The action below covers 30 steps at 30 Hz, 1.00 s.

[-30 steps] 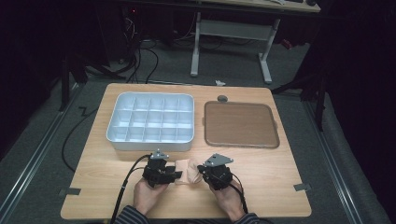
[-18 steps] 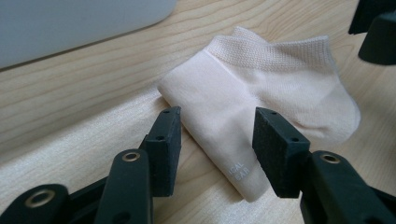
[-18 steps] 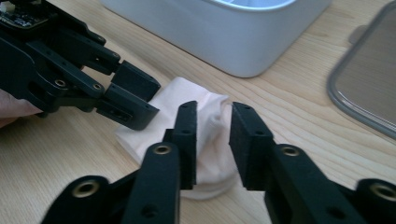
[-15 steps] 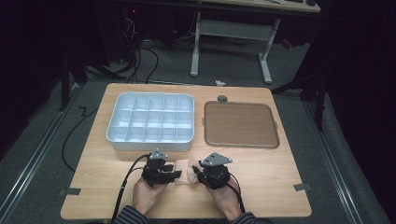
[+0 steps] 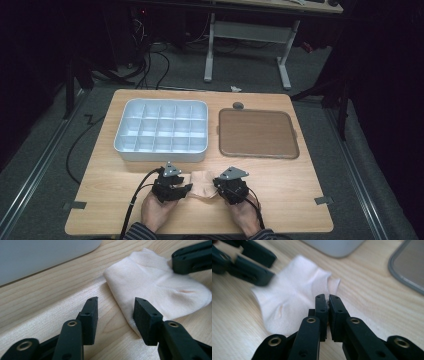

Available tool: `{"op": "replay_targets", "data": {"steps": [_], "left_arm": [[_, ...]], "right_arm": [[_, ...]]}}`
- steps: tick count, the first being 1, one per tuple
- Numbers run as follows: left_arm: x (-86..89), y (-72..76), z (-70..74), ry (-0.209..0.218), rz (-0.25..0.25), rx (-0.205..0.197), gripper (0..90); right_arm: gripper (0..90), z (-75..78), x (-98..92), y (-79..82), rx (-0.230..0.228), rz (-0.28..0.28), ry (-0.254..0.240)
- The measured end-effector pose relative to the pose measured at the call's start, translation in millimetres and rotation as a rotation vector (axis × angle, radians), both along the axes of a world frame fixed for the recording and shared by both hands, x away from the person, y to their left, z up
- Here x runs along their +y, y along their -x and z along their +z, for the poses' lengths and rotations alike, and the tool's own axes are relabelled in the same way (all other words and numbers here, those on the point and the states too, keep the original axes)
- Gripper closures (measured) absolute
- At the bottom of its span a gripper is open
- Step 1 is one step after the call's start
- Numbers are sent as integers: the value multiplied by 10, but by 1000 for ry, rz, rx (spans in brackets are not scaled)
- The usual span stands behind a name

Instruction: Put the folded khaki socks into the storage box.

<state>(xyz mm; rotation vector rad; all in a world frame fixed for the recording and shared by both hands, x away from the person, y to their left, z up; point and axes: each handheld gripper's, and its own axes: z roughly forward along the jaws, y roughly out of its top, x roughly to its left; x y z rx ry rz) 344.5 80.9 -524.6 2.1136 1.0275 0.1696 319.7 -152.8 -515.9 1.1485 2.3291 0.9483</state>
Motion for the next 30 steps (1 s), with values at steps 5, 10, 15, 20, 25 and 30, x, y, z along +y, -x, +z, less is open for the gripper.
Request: {"op": "replay_targets", "data": {"steps": [5, 10, 15, 20, 25, 30], "left_arm": [[3, -36, 15, 23, -7, 40, 535], [-99, -39, 62, 37, -16, -1, 532], [-179, -69, 9, -4, -23, 2, 537], [-184, 17, 5, -32, -35, -32, 534], [-159, 33, 10, -29, -29, -24, 548], [-103, 66, 23, 65, 12, 18, 517]], "right_arm": [[718, 21, -66, 14, -15, -29, -66], [803, 179, -27, 92, -39, 20, -82], [817, 10, -56, 52, 18, -1, -29], [770, -117, -157, 99, 2, -43, -70], [770, -147, -144, 39, -6, -25, -78], [713, -93, -124, 17, 7, -14, -74]]}}
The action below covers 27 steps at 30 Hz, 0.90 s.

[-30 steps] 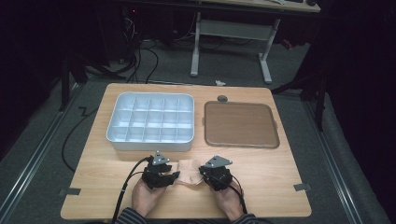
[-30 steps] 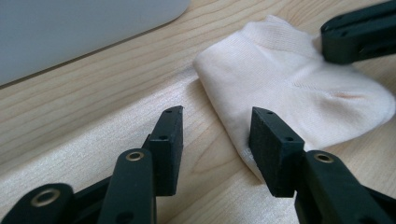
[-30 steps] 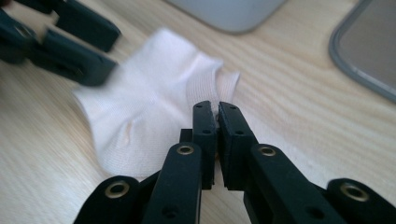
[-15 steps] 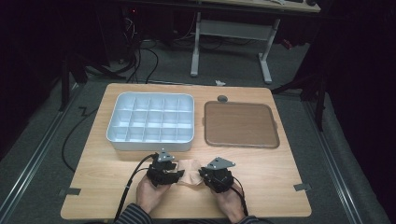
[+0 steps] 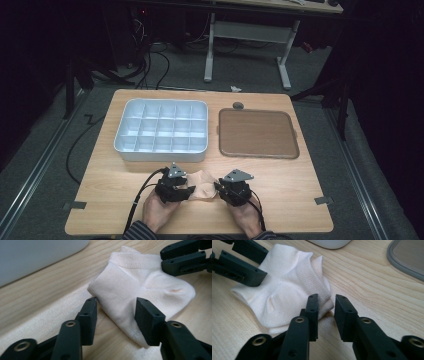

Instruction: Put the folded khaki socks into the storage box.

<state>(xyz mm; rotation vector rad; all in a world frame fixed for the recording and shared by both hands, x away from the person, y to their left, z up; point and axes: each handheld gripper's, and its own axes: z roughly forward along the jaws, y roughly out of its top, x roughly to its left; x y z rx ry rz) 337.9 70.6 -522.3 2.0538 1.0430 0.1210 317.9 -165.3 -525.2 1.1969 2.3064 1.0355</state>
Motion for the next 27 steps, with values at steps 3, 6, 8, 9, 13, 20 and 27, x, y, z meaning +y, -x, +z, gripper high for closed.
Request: {"op": "replay_targets", "data": {"steps": [3, 6, 8, 9, 13, 20, 27], "left_arm": [[113, -10, 43, -12, -36, 7, 506], [196, -108, 74, -2, -35, 14, 490], [219, -176, 126, 5, -34, 7, 479], [225, -205, 153, 17, -26, 11, 473], [255, -300, 262, 32, -16, 18, 456], [201, -410, 252, 35, -6, 36, 459], [99, -456, 163, -11, 15, 95, 457]], "right_arm": [[708, 31, -22, 20, -7, 5, -31], [749, 96, -16, 40, -35, 18, -31], [788, 135, -12, 59, -54, 15, -26], [807, 156, -15, 64, -54, 17, -35], [863, 227, 33, 150, -57, 50, -42], [873, 271, 136, 221, -39, 97, -40], [873, 237, 355, 245, -23, 139, -29]]}}
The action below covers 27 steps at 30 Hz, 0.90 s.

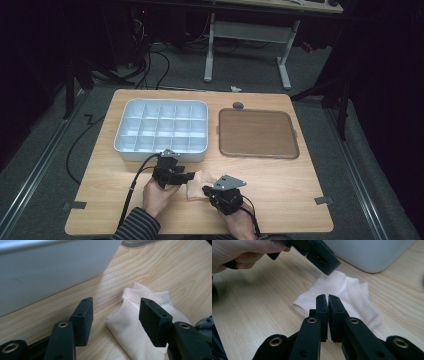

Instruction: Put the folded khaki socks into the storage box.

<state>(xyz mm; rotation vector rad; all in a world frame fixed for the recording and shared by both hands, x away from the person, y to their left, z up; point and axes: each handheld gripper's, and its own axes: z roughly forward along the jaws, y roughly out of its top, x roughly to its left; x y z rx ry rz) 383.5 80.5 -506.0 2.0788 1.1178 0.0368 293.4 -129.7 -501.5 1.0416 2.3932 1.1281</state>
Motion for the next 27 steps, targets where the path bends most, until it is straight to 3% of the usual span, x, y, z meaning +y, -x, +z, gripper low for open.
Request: {"op": "replay_targets", "data": {"steps": [3, 15, 18, 23, 27], "left_arm": [[18, -6, -45, 21, 33, 23, 469], [42, 41, -147, 75, 35, 94, 512], [89, 70, -168, 111, 49, 105, 513], [69, 74, -163, 98, 22, 108, 532], [35, 86, -175, 97, 10, 104, 609]], "right_arm": [[873, -50, 75, -21, 0, 12, 50], [891, -230, 20, -41, 40, -16, 35], [894, -225, 30, -46, 37, -11, 44], [897, -230, 35, -49, 31, -10, 52], [897, -229, 32, -50, 31, -2, 60]]}}
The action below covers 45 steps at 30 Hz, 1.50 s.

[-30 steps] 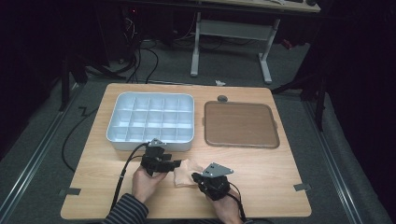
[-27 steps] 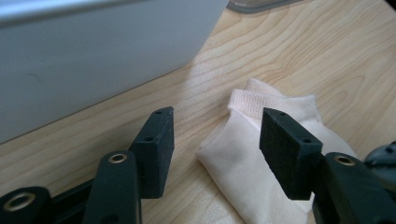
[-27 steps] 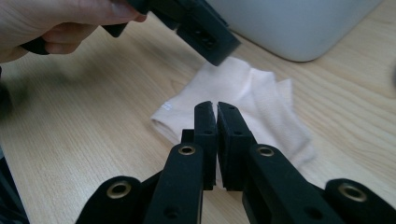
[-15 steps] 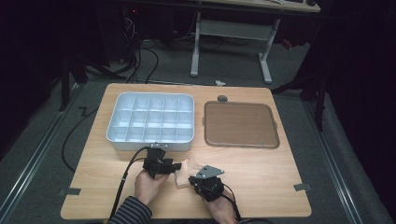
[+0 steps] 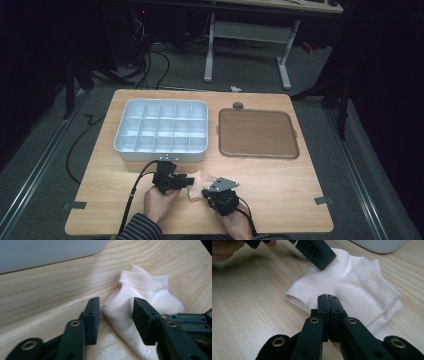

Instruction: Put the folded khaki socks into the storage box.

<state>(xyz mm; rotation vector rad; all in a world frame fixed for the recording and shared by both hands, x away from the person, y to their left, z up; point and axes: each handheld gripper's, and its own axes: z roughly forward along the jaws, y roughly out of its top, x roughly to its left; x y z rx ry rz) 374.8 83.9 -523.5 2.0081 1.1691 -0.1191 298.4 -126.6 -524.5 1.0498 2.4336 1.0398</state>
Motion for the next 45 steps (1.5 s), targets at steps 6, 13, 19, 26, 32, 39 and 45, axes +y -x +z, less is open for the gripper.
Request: {"op": "replay_targets", "data": {"steps": [6, 13, 19, 26, 32, 39, 45], "left_arm": [[-4, -19, -39, 39, 6, 22, 724], [19, 2, 7, 88, -5, 1, 825], [41, -5, 10, 115, -17, 3, 839], [49, 3, 14, 118, -51, 11, 841], [81, -20, 49, 154, -63, 19, 841], [97, -43, 58, 152, -84, 37, 841], [139, -9, 137, 189, -85, 23, 843]], "right_arm": [[898, 3, -3, -3, -2, 7, 7], [898, 7, 6, -3, -2, 8, 10], [895, 8, 9, 2, -2, 4, 11], [900, 184, 6, -38, -34, -3, -5], [900, 180, 72, -148, -9, -1, 22], [900, 124, 34, -182, 5, -2, 41], [900, 91, 126, -166, 16, 31, 58]]}}
